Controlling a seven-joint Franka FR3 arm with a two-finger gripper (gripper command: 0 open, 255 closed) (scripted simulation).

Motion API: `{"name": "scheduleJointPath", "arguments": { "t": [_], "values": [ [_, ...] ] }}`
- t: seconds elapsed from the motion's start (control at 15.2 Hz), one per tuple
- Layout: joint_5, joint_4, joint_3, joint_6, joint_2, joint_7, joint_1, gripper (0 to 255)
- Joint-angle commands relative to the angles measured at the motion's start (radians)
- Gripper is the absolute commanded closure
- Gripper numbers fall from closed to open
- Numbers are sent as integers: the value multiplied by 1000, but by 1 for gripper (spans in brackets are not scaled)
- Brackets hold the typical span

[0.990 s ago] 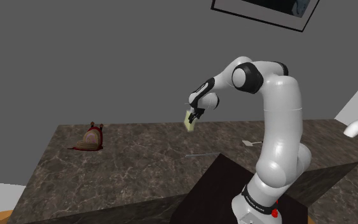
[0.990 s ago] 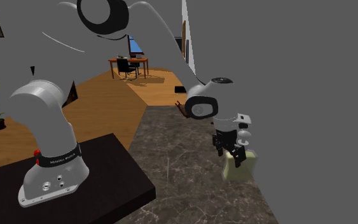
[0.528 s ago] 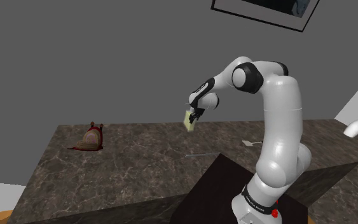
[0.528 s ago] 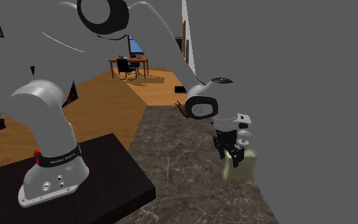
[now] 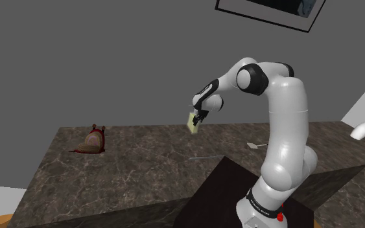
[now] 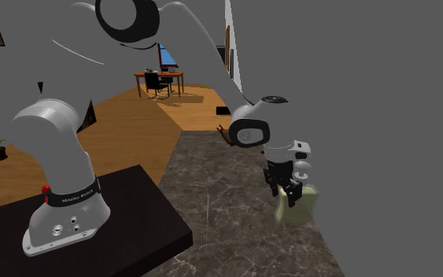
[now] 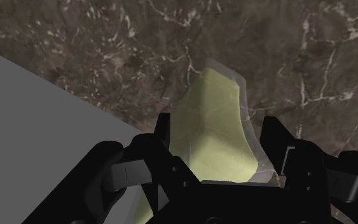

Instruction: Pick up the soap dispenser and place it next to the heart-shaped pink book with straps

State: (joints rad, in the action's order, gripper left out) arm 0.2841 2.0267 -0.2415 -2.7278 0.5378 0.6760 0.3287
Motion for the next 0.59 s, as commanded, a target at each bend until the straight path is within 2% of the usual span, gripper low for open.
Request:
{"name": "scheduleJointPath", "arguments": {
  "t": [0.0,0.53],
  "values": [
    [-5,2,-5,9,-10,-4,-4,255],
    [-46,8,-42,86,-95,-34,-32,255]
  ]
}}
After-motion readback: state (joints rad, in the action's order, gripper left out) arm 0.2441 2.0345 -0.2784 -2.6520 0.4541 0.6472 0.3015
